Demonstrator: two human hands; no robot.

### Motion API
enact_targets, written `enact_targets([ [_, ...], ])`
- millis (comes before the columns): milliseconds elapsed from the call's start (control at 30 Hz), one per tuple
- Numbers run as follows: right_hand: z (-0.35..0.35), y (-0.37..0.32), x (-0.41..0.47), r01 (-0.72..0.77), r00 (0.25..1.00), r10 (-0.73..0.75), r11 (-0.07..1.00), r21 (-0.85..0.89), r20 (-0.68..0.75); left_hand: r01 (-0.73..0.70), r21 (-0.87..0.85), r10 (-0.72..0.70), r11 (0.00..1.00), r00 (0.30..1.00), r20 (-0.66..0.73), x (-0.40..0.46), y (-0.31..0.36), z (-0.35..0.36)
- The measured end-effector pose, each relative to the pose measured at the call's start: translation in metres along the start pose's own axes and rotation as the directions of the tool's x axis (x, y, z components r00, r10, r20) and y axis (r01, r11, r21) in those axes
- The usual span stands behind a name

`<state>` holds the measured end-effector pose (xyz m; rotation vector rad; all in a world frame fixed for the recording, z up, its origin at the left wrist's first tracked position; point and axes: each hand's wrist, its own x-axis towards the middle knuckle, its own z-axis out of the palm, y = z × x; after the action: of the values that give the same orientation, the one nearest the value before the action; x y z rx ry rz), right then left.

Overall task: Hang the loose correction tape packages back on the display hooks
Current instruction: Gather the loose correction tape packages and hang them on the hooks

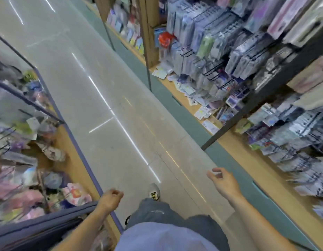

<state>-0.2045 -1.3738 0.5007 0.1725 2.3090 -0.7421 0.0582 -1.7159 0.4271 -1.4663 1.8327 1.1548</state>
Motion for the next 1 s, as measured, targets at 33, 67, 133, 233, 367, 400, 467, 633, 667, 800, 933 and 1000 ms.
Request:
enact_targets([
  [33,0.004,-0.003,0.002,-0.040,0.999,0.040,0.999,0.003,-0.009,-0.031,-0.010,0.031,0.999,0.999,0.018,0.013,0.026,-0.016],
  [67,0.006,-0.005,0.002,-0.078,0.997,0.079,0.997,0.012,-0.021,-0.092,-0.017,0.092,0.996,0.995,0.028,0.029,0.052,-0.031],
  [133,0.012,-0.006,0.005,-0.145,0.988,0.146,0.989,0.027,-0.050,-0.228,-0.032,0.229,0.973,0.973,0.036,0.042,0.120,-0.065],
  [233,0.019,-0.007,0.022,-0.250,0.963,0.255,0.966,0.061,-0.089,-0.397,-0.023,0.398,0.917,0.917,0.031,0.055,0.221,-0.113],
  [367,0.023,-0.030,0.068,-0.376,0.917,0.385,0.922,0.096,-0.104,-0.498,0.001,0.498,0.867,0.867,0.033,0.079,0.314,-0.164],
  [400,0.024,-0.046,0.083,-0.379,0.915,0.389,0.920,0.099,-0.109,-0.501,0.021,0.501,0.865,0.865,0.032,0.090,0.327,-0.175],
  [467,0.026,-0.088,0.117,-0.365,0.921,0.376,0.924,0.112,-0.102,-0.473,0.073,0.470,0.878,0.881,0.052,0.117,0.341,-0.195],
  [633,0.038,-0.237,0.204,-0.214,0.976,0.216,0.974,0.079,-0.017,-0.294,0.209,0.291,0.933,0.956,0.042,0.188,0.341,-0.266],
  [667,0.038,-0.272,0.223,-0.171,0.985,0.172,0.982,0.075,-0.001,-0.271,0.231,0.272,0.934,0.962,0.029,0.203,0.340,-0.282],
  [800,0.040,-0.402,0.279,-0.019,1.000,0.020,0.996,0.087,-0.008,-0.180,0.281,0.192,0.943,0.981,-0.013,0.258,0.356,-0.341],
  [933,0.056,-0.488,0.339,0.042,0.998,-0.034,0.990,0.136,-0.061,-0.238,0.325,0.250,0.915,0.968,0.007,0.319,0.416,-0.359],
  [1000,0.076,-0.507,0.376,0.053,0.994,-0.039,0.988,0.145,-0.100,-0.324,0.369,0.328,0.871,0.943,0.055,0.365,0.455,-0.349],
])
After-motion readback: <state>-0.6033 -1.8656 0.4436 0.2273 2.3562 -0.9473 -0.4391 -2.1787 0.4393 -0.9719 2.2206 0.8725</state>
